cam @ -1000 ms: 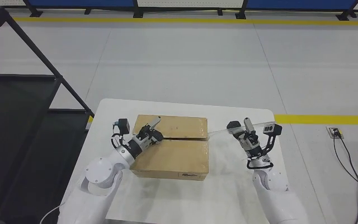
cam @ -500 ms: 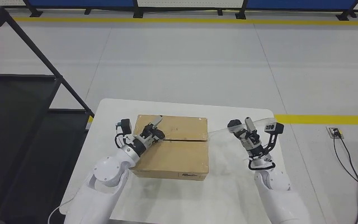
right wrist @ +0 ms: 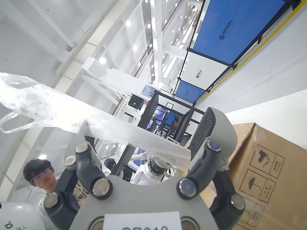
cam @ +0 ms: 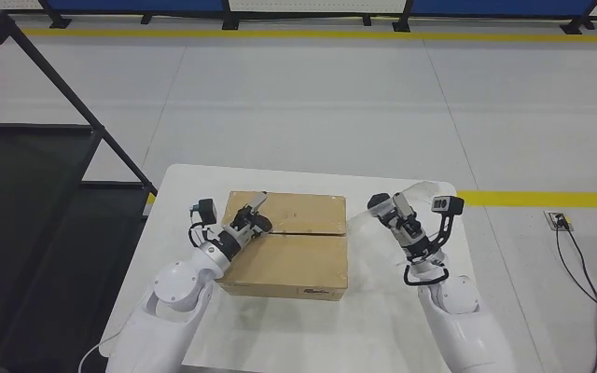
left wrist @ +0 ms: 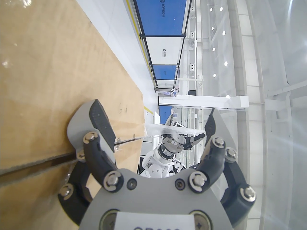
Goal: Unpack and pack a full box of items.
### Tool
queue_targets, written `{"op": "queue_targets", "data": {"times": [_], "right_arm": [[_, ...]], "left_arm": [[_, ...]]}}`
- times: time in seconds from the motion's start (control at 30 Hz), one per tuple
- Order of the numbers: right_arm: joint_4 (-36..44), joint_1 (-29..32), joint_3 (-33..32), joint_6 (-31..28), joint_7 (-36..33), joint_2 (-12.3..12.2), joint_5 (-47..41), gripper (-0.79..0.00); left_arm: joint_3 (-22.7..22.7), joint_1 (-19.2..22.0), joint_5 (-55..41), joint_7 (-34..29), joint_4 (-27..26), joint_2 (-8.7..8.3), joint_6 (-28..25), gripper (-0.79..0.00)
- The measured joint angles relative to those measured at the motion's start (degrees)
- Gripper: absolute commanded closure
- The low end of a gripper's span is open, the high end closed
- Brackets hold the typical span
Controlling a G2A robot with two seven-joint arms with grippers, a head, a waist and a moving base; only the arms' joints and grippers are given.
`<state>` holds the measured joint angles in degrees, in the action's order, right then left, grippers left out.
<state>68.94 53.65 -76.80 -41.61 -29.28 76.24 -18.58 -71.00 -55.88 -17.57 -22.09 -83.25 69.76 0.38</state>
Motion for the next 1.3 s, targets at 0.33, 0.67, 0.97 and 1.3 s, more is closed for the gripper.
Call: {"op": "queue_targets", "data": {"times": [0.33,0.67,0.97,1.3], "right_arm": [[0.28,-3.69,4.14,3.02,2.94,0.91,4.67,-0.785],[-1.47,-5.88,6.87,3.29,3.17,1.60,5.90,-0.785],[-3.32,-8.51,10.28,4.88,2.34,2.46,7.24,-0.785],[-6.93,-12.25,14.76,6.48,4.36,3.97,10.29,-0.785]], "left_arm": [[-3.05,-0.78,-0.80,0.00,-0.10,-0.23,-0.53,-0.785],[-4.65,-1.19,-1.15,-0.44,0.02,-0.32,-0.33,-0.785],[-4.49,-1.41,-0.26,-0.06,0.01,-0.18,-0.79,-0.785],[-5.39,-1.97,-0.34,0.20,0.04,-0.15,-1.25,-0.785]]}}
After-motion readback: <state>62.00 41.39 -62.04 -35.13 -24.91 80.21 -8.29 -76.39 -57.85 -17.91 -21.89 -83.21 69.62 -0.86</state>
